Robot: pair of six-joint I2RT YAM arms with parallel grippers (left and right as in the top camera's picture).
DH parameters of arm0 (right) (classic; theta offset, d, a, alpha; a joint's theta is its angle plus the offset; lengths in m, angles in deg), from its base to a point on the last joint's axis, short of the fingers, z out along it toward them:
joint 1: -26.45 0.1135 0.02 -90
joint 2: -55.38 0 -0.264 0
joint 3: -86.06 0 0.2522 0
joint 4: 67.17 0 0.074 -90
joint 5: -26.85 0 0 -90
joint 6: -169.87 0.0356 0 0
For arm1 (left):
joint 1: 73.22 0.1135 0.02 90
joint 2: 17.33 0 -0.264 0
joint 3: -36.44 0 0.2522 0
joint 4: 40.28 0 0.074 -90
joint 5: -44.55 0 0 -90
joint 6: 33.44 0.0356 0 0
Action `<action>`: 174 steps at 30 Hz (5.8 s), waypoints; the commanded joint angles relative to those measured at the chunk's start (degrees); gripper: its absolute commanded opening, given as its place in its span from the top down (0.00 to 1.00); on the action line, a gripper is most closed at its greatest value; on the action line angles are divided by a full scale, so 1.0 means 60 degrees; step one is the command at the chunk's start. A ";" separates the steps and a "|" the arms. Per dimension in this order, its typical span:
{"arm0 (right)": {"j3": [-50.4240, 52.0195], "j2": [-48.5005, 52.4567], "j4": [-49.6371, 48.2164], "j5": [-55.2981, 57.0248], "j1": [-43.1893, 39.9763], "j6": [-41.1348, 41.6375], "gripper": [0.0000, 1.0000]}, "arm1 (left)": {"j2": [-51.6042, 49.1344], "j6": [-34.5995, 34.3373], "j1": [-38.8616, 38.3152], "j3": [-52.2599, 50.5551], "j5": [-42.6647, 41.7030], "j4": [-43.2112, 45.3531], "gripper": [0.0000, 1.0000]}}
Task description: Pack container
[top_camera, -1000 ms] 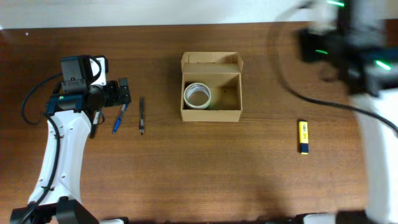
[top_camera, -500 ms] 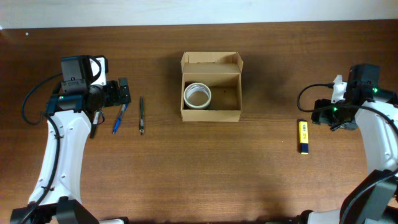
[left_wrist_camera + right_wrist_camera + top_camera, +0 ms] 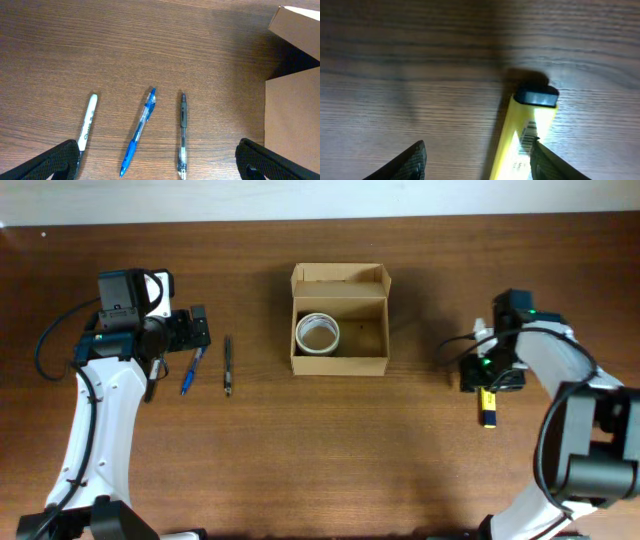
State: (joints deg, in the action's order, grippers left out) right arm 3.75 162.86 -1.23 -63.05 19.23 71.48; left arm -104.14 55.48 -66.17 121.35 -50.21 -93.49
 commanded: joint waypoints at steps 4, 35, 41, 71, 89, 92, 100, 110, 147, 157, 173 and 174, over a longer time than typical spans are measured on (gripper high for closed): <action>0.0033 0.0106 -0.0018 0.0379 0.0007 -0.0087 0.35 | -0.0051 0.0157 0.0040 0.0149 -0.0138 0.0025 0.00; 0.0601 0.0117 -0.0299 0.0481 -0.0488 0.0528 0.35 | -0.0051 0.0157 0.0040 0.0149 -0.0138 0.0025 0.01; 0.1096 0.0117 -0.0627 0.0346 -0.0488 0.0809 0.44 | -0.0051 0.0157 0.0040 0.0149 -0.0138 0.0025 0.01; -0.7235 -0.0266 0.3712 -0.1268 0.1767 -0.0543 0.84 | -0.0051 0.0157 0.0044 0.0149 -0.0138 0.0025 0.01; -0.7843 0.1384 0.3144 0.0831 0.7082 -0.6451 0.96 | -0.0051 0.0157 0.0040 0.0149 -0.0138 0.0025 0.00; -0.7843 0.1920 0.2747 0.1038 0.6976 -0.6823 0.96 | -0.0051 0.0157 0.0044 0.0149 -0.0138 0.0025 0.00; -0.7836 0.2776 0.2470 0.0521 0.6750 -0.6805 0.96 | -0.0051 0.0157 0.0040 0.0149 -0.0138 0.0025 0.01; -0.7934 -0.0062 0.2164 0.1814 0.6488 -0.4703 0.78 | -0.0051 0.0157 0.0040 0.0149 -0.0138 0.0025 0.00; -0.4127 -0.1137 0.3530 -0.0816 -0.2987 0.2667 0.01 | -0.0346 0.1180 0.0714 0.0514 0.0831 -0.2291 0.01; -0.3781 -0.1137 0.3286 -0.0933 -0.2987 0.2667 0.01 | -0.3388 0.2018 0.2415 0.2091 0.0754 -0.2732 0.11; -0.3781 -0.1137 0.3297 -0.0954 -0.2987 0.2663 0.01 | -0.5457 0.3880 0.2302 0.2754 0.0874 -0.2018 0.26; -0.3781 -0.1137 0.3297 -0.0954 -0.2987 0.2663 0.01 | -0.5515 0.3880 0.2259 0.2754 0.1035 -0.1993 0.31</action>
State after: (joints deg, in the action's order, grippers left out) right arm -19.38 156.29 18.68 -67.84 1.31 87.20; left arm -135.59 77.38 -51.92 136.92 -45.35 -106.01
